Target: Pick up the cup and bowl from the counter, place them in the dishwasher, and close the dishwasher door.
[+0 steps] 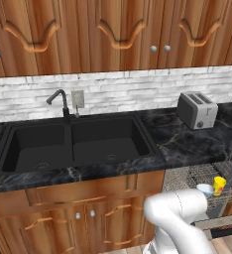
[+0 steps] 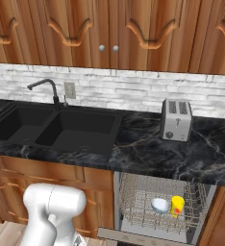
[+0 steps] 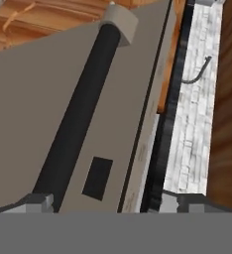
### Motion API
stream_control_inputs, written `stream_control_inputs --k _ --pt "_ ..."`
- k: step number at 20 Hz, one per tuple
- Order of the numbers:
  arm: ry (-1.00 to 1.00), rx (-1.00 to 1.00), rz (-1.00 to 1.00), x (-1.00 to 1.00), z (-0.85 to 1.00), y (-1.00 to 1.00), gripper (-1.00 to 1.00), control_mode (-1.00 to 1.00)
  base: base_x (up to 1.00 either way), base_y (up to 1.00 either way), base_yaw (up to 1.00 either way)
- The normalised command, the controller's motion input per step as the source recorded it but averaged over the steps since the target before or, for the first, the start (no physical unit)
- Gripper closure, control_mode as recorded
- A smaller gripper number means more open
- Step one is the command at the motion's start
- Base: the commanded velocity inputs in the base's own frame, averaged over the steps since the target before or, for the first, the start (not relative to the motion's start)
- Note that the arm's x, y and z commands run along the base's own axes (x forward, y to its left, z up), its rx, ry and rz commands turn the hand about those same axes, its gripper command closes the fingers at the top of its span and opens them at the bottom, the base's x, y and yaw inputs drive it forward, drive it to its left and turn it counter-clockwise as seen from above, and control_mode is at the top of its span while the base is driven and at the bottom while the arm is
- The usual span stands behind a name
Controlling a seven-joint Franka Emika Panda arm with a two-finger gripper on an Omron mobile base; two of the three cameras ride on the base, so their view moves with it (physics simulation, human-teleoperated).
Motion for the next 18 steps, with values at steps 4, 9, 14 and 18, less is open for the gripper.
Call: stream_control_inputs --k 4,9,14,18 --pt "-0.16 -0.09 0.0 0.06 -0.49 -0.08 -1.0 -1.0 0.0 0.0 0.0" --pt "-0.15 -0.1 0.0 0.33 -0.39 -0.07 -1.0 -1.0 0.0 0.0 0.0" --pt "-0.1 -0.12 -0.01 0.54 -0.46 -0.05 -1.0 -1.0 0.0 0.0 0.0" --pt "-0.11 -0.14 0.0 0.42 -0.55 -0.02 -1.0 -1.0 0.0 0.0 0.0"
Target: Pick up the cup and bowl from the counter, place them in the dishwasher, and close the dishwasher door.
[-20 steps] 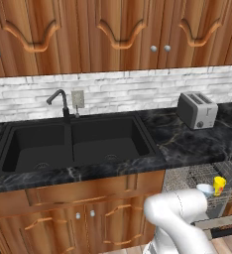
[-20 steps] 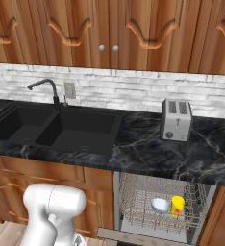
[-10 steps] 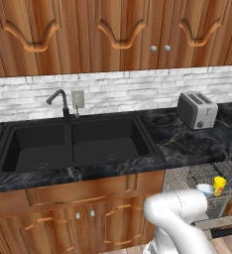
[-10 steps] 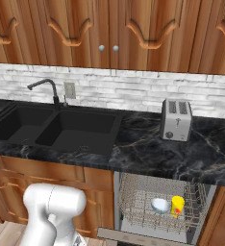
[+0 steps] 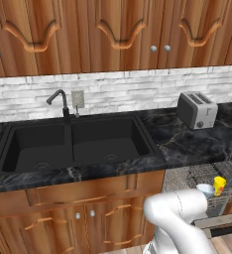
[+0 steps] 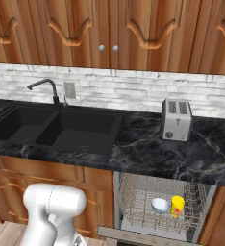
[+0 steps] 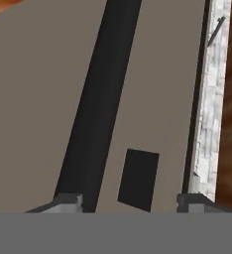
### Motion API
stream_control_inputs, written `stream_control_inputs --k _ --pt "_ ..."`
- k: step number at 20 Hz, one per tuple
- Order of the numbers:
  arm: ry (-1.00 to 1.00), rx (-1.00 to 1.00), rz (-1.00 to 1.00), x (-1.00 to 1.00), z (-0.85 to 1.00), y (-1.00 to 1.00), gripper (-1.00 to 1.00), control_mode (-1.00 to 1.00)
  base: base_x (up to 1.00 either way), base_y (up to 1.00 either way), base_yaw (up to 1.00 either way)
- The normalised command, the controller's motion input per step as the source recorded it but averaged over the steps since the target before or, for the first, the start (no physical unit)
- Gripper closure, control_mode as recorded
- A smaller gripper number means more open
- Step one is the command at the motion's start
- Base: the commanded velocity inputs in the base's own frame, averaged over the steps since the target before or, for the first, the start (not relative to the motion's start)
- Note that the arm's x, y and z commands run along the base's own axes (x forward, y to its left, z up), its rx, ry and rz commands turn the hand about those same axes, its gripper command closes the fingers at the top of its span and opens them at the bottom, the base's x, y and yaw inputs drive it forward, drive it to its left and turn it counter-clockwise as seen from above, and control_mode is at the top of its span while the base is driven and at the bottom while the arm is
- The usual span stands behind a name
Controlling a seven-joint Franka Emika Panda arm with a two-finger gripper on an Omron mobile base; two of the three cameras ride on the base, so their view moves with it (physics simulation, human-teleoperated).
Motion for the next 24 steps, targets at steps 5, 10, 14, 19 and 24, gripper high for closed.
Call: stream_control_inputs --k 5,10,14,19,24 --pt "-0.11 -0.14 -0.02 0.7 -0.3 -0.07 -1.0 -1.0 0.0 0.0 0.0" --pt "-0.04 -0.07 -0.07 1.0 0.0 0.0 -1.0 -1.0 0.0 0.0 0.0" --pt "-0.01 -0.06 -0.08 0.99 -0.06 0.0 -1.0 -1.0 0.0 0.0 0.0" --pt "-0.02 -0.05 -0.07 0.9 -0.16 0.0 -1.0 -1.0 0.0 0.0 0.0" --pt "-0.02 -0.03 -0.05 0.76 -0.17 0.0 -1.0 -1.0 0.0 0.0 0.0"
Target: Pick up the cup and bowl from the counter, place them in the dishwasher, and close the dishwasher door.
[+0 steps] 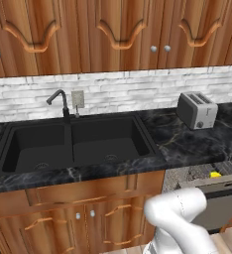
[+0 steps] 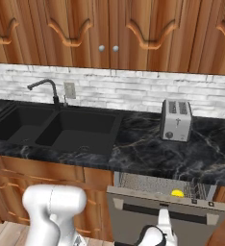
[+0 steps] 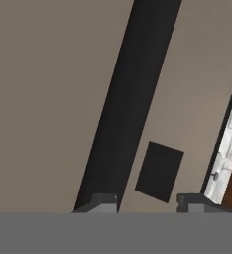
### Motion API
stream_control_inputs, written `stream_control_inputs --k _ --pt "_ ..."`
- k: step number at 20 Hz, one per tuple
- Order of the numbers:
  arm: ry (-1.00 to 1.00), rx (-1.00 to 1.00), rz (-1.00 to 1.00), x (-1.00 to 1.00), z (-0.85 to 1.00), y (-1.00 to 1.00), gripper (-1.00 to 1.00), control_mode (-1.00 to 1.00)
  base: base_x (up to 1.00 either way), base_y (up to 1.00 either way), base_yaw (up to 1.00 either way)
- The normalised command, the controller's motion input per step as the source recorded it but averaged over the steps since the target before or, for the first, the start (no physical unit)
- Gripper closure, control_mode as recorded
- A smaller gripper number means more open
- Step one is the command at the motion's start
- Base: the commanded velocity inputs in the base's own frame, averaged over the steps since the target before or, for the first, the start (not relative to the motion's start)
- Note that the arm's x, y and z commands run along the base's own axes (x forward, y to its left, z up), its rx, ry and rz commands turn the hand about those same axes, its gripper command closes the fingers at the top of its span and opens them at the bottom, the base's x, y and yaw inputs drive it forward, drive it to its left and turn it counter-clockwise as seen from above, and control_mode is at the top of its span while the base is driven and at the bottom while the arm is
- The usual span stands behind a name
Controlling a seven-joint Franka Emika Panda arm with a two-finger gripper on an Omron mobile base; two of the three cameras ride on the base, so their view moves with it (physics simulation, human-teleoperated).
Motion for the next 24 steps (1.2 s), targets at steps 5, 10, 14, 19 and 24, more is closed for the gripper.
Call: stream_control_inputs --k 5,10,14,19,24 --pt "-0.03 -0.01 -0.04 0.66 -0.22 -0.02 -1.0 -1.0 0.0 0.0 0.0" --pt "-0.04 0.0 0.0 0.58 -0.25 -0.09 -1.0 -1.0 0.0 0.0 0.0" --pt "-0.05 0.0 0.0 0.54 -0.25 -0.11 -1.0 -1.0 0.0 0.0 0.0" --pt "-0.05 0.0 0.0 0.5 -0.25 -0.13 -1.0 -1.0 0.0 0.0 0.0" --pt "-0.06 0.0 0.0 0.44 -0.35 -0.12 -1.0 -1.0 0.0 0.0 0.0"
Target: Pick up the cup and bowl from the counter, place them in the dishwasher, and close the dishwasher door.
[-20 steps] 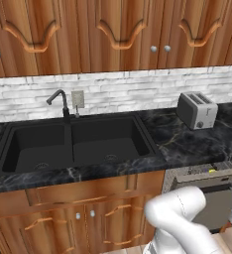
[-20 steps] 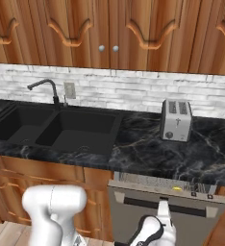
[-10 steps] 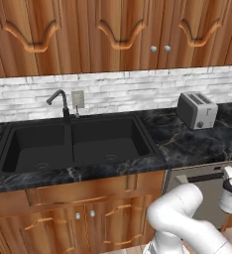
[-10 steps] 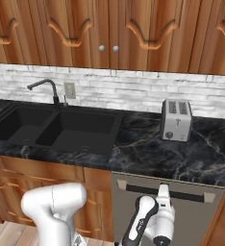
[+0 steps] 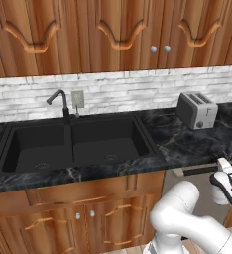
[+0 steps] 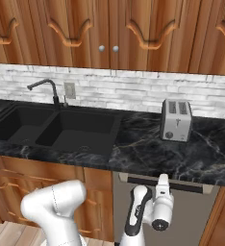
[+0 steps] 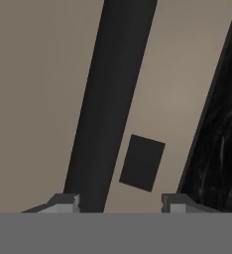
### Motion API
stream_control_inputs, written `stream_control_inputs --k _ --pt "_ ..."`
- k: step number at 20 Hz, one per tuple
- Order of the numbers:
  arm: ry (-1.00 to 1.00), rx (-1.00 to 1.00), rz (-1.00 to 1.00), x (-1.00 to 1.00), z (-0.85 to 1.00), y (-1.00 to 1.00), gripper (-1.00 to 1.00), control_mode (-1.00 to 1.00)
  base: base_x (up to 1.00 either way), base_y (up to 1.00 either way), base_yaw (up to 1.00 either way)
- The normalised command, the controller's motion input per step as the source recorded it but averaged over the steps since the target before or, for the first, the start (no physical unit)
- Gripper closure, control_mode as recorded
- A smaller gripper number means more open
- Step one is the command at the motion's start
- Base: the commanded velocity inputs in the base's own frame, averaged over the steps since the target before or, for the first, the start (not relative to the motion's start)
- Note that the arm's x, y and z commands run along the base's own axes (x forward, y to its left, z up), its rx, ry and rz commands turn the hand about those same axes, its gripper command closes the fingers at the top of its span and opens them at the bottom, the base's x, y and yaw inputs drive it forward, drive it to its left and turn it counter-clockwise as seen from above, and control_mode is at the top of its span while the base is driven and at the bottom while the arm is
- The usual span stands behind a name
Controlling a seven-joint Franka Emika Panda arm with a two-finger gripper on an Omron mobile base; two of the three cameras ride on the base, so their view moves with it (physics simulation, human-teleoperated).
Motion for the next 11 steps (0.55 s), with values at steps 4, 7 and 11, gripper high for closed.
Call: stream_control_inputs --k 4,7,11 --pt "-0.06 0.0 0.0 0.53 -0.54 -0.1 -1.0 -1.0 0.0 0.0 0.0" --pt "-0.07 -0.02 0.0 0.65 -0.67 -0.12 -1.0 -1.0 0.0 0.0 0.0" --pt "-0.08 -0.04 0.0 0.73 -0.79 -0.1 -1.0 -1.0 0.0 0.0 0.0"
